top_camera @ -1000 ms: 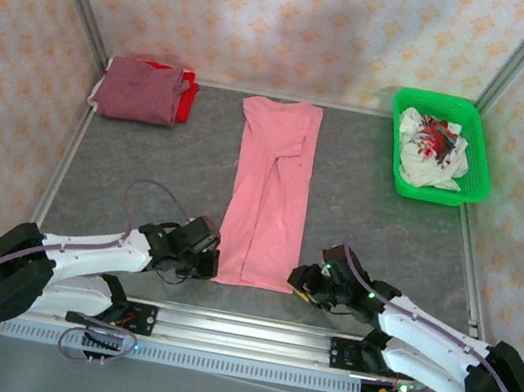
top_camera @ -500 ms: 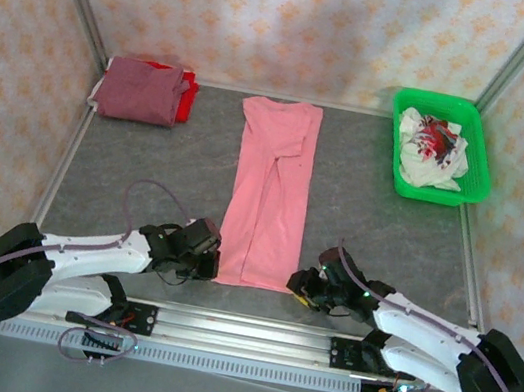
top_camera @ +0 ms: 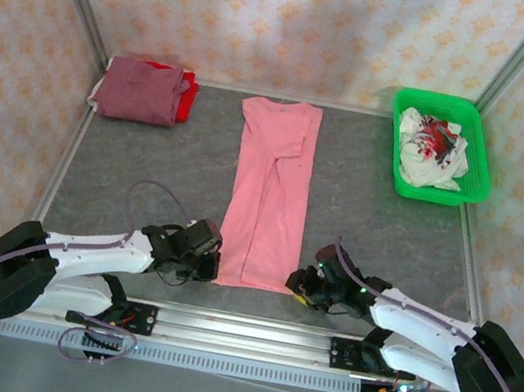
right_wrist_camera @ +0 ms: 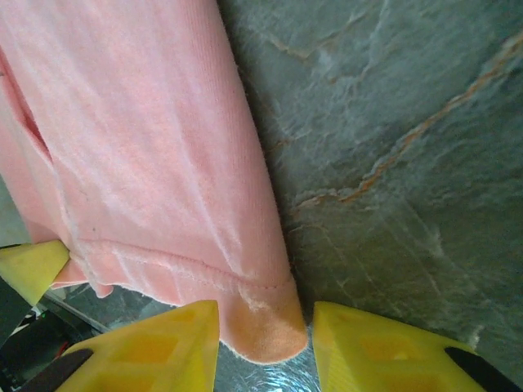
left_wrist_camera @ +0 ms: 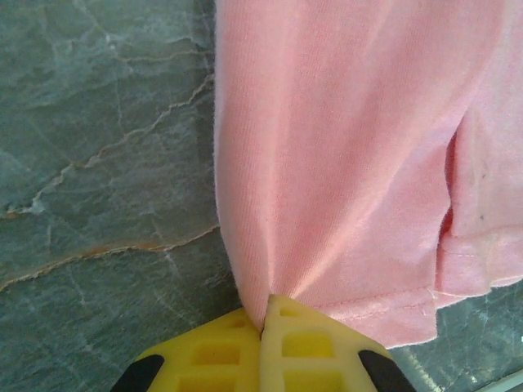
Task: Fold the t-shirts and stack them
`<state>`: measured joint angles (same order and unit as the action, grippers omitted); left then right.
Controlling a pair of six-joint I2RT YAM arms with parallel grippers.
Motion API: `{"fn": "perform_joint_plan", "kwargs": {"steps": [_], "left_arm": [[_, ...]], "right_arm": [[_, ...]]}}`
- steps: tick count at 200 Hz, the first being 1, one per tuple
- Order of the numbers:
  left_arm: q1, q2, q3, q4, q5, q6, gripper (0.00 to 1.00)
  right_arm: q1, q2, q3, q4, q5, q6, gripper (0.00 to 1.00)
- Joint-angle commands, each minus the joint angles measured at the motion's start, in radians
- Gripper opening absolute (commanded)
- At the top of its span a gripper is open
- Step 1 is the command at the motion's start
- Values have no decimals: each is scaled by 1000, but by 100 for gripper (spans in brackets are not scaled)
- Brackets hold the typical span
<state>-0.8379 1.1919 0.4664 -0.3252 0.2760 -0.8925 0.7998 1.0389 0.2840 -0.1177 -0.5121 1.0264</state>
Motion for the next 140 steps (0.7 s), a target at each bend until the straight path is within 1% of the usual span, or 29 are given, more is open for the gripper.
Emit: {"fn": "perform_joint_plan", "kwargs": {"steps": [1,30,71,140], "left_arm": [[-9,-14,-11,-18,-29,3,0],[-10,-15,-14,-17,-28,3,0],[-9,-12,-17,-9,-27,4,0],[-9,-42,-17,-28,-43,-1,0]], "right_arm": [[29,44,36,94,20,8,35],[36,68,53,114,20,13,33],[39,82,81,78,38,27,29],[40,76,107,24,44,12,8]]}}
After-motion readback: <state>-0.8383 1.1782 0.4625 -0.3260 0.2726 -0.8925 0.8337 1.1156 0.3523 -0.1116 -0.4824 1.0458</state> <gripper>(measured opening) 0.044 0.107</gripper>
